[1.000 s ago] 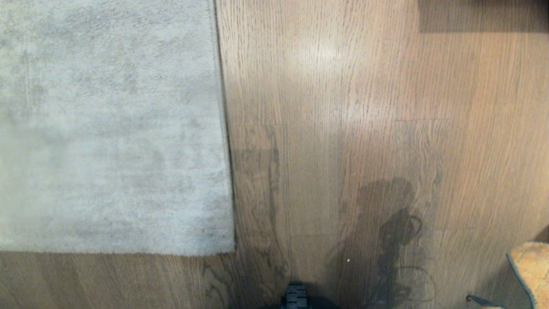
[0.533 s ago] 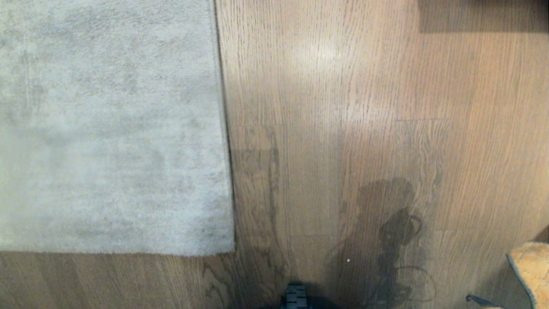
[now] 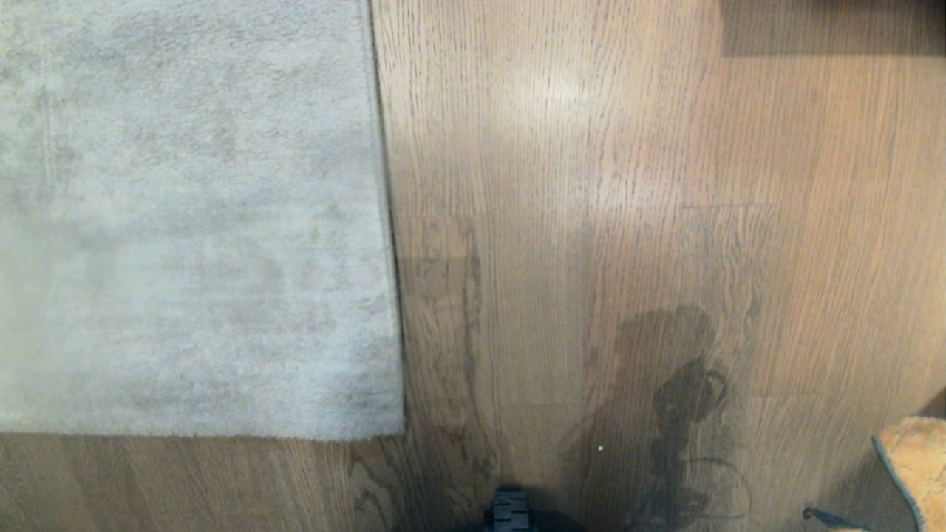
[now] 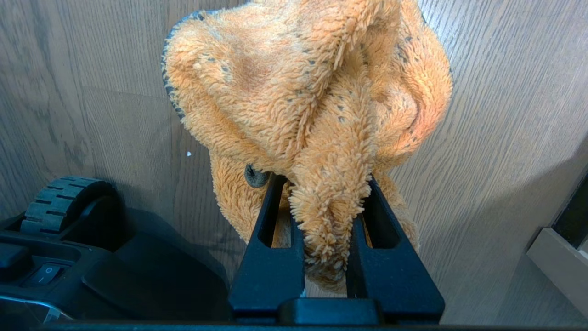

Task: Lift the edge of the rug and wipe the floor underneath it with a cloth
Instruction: Lift up the carpet

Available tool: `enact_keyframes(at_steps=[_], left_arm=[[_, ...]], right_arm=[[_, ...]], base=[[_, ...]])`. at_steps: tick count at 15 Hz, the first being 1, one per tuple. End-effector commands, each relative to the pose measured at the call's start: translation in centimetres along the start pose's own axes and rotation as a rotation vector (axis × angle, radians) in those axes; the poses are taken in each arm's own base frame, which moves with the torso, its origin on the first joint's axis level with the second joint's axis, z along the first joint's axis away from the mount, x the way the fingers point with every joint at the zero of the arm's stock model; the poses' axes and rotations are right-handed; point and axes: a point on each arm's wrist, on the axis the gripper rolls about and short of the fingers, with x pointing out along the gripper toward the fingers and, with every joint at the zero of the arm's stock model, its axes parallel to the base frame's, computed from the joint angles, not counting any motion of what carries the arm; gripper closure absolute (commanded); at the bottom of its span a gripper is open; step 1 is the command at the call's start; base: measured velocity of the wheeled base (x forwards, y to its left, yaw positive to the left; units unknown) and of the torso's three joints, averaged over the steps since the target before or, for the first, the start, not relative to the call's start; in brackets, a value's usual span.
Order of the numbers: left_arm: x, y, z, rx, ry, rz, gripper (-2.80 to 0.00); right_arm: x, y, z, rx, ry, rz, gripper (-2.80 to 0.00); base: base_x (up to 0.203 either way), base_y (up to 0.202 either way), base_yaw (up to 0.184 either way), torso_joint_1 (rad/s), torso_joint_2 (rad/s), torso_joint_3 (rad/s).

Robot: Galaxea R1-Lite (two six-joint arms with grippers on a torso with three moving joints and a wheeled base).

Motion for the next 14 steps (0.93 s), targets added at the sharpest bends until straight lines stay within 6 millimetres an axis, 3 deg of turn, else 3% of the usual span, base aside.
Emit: enact_keyframes(at_steps=[1,14], left_arm=[[0.7,0.0,0.1,-0.006,0.064,-0.021,0.00],[2.8,0.0,0.8,-0.006,0.248,-0.053,0.00]], right_arm=[[0.0,0.0,0.0,0.000,0.001,0.001,0.00],[0.0,0.0,0.0,0.000,0.001,0.001,0.00]], base=[[0.000,0.000,0.000,0.000,0.00,0.000],[0.000,0.000,0.000,0.000,0.00,0.000]])
